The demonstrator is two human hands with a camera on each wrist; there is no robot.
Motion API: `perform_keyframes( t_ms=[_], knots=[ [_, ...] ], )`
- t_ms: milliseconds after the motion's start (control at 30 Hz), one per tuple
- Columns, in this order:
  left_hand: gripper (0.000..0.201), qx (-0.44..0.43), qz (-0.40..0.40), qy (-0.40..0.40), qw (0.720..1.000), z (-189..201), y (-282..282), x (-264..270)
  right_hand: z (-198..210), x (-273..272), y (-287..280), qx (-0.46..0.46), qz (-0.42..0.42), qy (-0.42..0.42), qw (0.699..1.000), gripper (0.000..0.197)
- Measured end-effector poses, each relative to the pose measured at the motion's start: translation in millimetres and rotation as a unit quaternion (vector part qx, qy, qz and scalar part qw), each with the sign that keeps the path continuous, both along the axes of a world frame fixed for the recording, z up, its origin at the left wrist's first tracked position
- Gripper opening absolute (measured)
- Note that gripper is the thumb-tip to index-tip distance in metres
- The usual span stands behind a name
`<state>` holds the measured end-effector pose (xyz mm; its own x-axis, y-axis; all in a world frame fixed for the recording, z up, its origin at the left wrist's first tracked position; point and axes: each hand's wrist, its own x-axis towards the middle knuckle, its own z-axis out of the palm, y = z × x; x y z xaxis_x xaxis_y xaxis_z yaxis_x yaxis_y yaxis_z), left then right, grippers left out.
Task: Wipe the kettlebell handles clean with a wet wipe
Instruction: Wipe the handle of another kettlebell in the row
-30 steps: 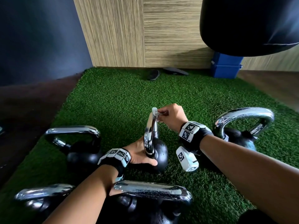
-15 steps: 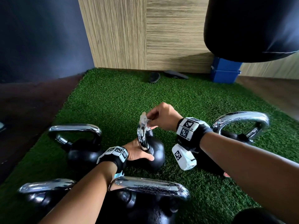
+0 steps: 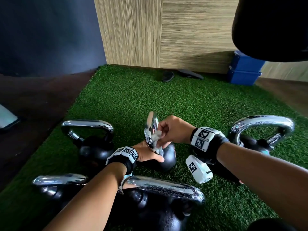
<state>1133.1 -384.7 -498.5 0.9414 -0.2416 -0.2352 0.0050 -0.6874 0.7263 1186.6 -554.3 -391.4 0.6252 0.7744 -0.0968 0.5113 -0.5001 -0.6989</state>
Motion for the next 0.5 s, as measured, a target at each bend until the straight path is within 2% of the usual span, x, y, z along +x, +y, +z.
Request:
perform_keyframes(
  t_ms=[67,100,200,267,333,400,433,500],
  knots=[
    [0.045,-0.001,0.030,0.024,0.999,1,-2,-3,-10,-2,0,-0.030,0.014,-0.037,0.999,0.025],
    [0.042,0.000,0.039,0.032,0.999,0,-2,-3,-14,-2,0,-0.038,0.015,-0.052,0.998,0.024],
    [0.057,-0.018,0.044,0.039,0.998,3,-5,-5,-15,3,-2,-0.033,0.002,-0.041,0.999,0.027],
    [0.059,-0.029,0.038,0.031,0.998,5,-7,-6,-14,7,-3,-0.027,-0.004,-0.005,1.000,0.026],
    [0.047,-0.014,0.035,0.031,0.999,6,-10,-7,-14,11,-5,-0.042,0.008,0.013,0.999,0.016],
    [0.024,0.001,0.040,0.036,0.999,8,-11,-8,-15,11,-6,-0.071,0.030,0.037,0.996,0.009],
    [0.018,0.003,0.041,0.038,0.998,5,-11,-7,-15,10,-7,-0.084,0.041,0.046,0.995,0.006],
    [0.020,0.014,0.049,0.041,0.998,4,-11,-6,-11,8,-8,-0.097,0.059,0.041,0.993,0.009]
  ],
)
